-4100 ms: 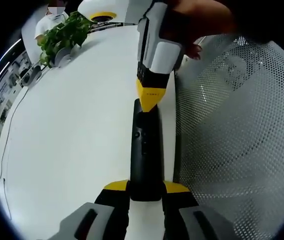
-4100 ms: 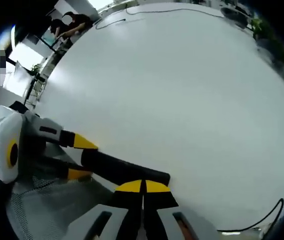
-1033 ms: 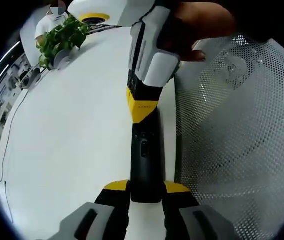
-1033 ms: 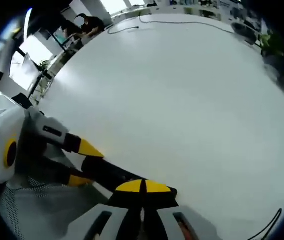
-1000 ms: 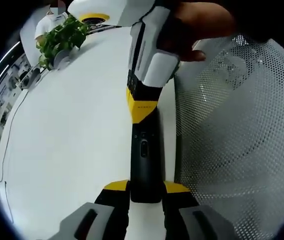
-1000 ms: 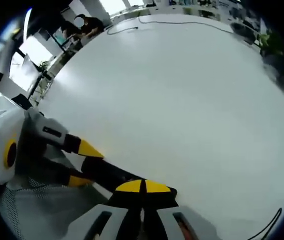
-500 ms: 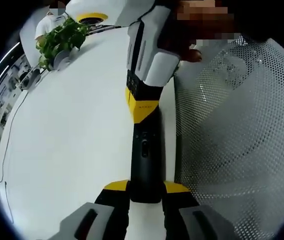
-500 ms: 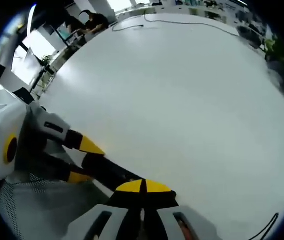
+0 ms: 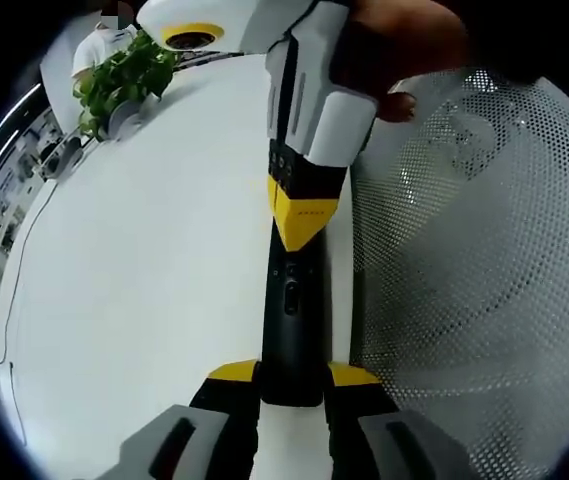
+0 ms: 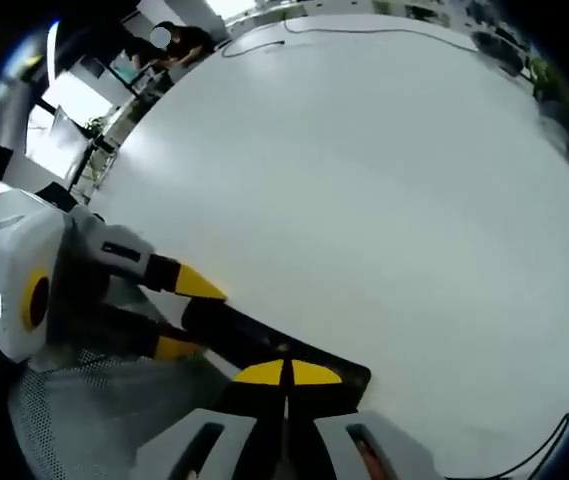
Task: Press the specified remote control buttons in sequence, fully releasing each button before pressing the next.
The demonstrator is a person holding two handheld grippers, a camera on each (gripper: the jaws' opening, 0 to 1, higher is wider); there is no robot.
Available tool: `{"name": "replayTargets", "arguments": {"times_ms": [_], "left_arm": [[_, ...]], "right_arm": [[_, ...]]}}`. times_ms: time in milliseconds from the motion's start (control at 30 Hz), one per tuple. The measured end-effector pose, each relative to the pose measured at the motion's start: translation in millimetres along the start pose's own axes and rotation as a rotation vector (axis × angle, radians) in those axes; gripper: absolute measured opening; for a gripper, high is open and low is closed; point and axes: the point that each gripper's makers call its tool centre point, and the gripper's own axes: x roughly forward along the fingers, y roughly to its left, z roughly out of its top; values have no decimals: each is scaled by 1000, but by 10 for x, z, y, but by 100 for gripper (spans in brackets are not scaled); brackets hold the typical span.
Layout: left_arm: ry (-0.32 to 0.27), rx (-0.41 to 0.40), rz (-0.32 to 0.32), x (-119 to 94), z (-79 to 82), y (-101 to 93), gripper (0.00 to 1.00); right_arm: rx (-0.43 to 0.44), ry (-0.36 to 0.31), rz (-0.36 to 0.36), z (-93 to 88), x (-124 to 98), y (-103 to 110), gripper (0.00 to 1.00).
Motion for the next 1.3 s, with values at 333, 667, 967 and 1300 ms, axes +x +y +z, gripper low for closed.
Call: {"name": "replayTargets", "arguments": {"times_ms": [333, 667, 967, 1300], "left_arm": [[2, 4, -1, 3, -3, 0, 25], [6, 6, -2, 5, -3, 1, 25], [4, 4, -2, 6, -2, 4, 25], [-2, 1, -1, 0, -1, -1, 25]], "right_arm": [[-16, 29, 1, -53, 16, 36, 0], [-142, 30, -54, -51, 35, 19, 0], [-129, 25, -56, -49, 25, 11, 0], [48, 59, 12, -80, -18, -25, 0]]}}
